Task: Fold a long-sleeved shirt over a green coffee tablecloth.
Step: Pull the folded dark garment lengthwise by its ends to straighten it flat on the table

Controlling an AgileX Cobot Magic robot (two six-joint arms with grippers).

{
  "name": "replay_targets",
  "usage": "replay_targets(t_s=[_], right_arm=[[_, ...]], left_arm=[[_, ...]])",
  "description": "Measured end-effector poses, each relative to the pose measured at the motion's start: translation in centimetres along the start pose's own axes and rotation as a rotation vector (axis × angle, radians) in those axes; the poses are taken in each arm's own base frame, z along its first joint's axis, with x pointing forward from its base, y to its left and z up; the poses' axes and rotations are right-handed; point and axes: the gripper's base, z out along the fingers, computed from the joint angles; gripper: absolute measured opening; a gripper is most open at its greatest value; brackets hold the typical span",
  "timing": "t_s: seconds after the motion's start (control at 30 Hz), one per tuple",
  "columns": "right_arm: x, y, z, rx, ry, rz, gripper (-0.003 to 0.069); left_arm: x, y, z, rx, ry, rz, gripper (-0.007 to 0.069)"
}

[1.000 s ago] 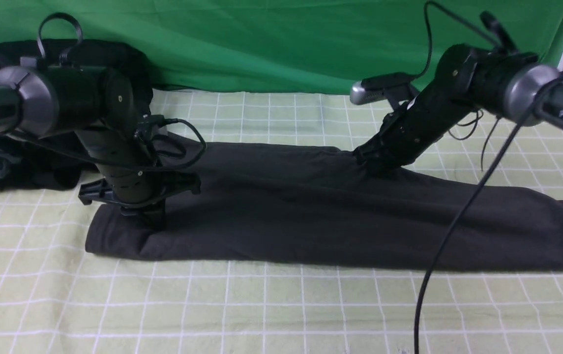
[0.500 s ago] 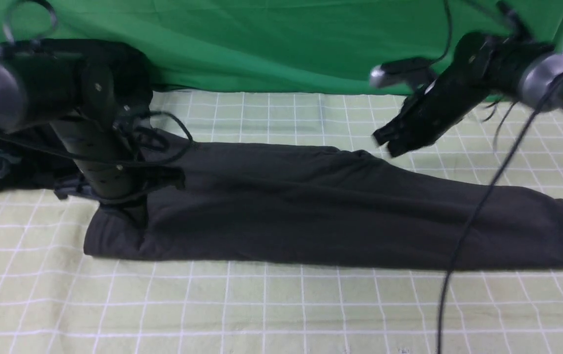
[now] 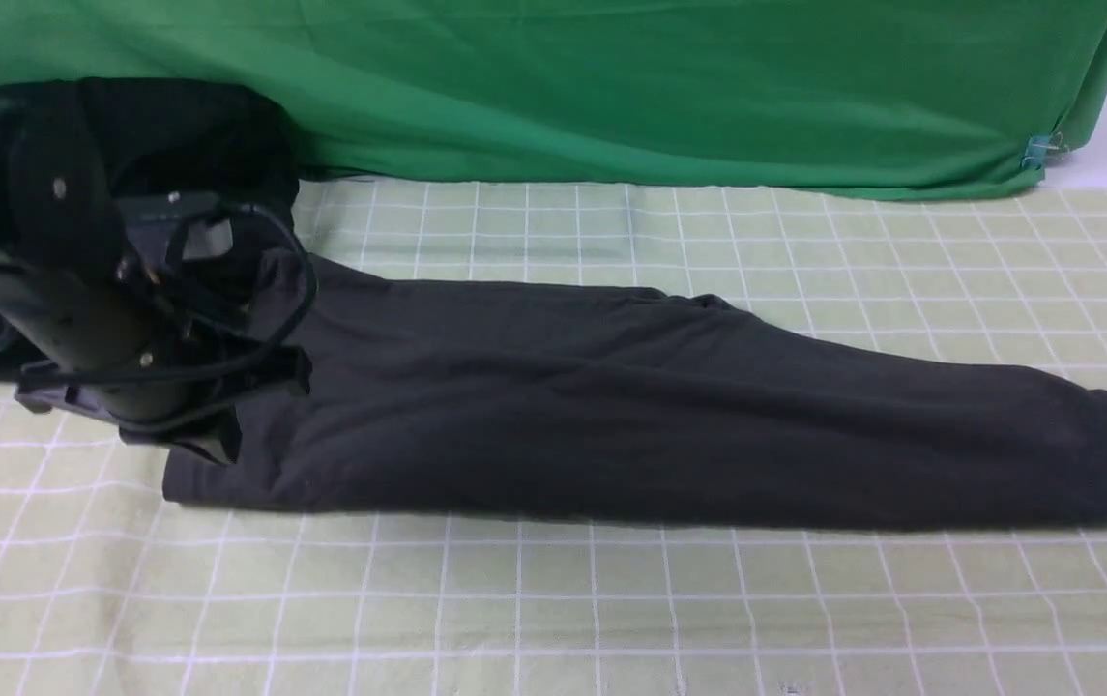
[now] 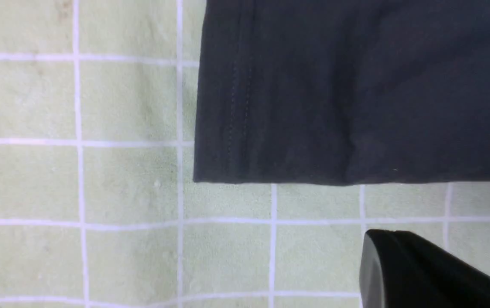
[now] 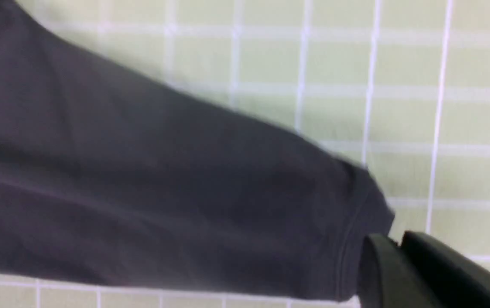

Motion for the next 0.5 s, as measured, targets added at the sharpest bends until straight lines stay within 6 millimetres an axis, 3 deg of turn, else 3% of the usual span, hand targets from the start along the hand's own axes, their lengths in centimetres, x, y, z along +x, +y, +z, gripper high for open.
replay_targets(t_s=[0.1, 0.2, 0.27, 0.33, 0.37, 0.43, 0.47, 0.5], right_arm=[[-0.1, 0.7, 0.6, -0.064, -0.036, -0.021, 0.0108], [-1.6, 5.2, 1.2, -0.177, -0.184, -0.150, 0.0233], [-2.0, 6.7, 1.5, -0.195, -0.214, -0.193, 0.0268], [-2.9, 11.2, 2.8, -0.238, -0.269, -0.324, 0.0338], [-2.9, 11.9, 3.2, -0.243, -0.270, -0.342, 0.0340], [-3.5, 15.5, 5.5, -0.268, -0.288, -0.450, 0.0359], [-3.5, 15.8, 5.8, -0.270, -0.283, -0.457, 0.0360], [-3.6, 17.6, 7.5, -0.283, -0.278, -0.505, 0.0364]], left_arm=[[-0.7, -0.2, 0.2, 0.004, -0.017, 0.003, -0.0003], [-4.0, -0.4, 0.3, 0.008, -0.043, -0.012, -0.0003], [-4.8, -0.3, 0.4, 0.005, -0.039, -0.018, -0.0003], [-6.2, -0.1, 0.8, -0.008, -0.019, -0.026, -0.0003], [-6.2, -0.1, 0.9, -0.004, -0.015, -0.029, -0.0003], [-6.4, -0.1, 1.3, -0.007, -0.004, -0.031, -0.0003], [-6.5, -0.1, 1.2, -0.007, -0.005, -0.031, -0.0003], [-6.4, -0.1, 1.3, -0.008, 0.002, -0.031, -0.0003]])
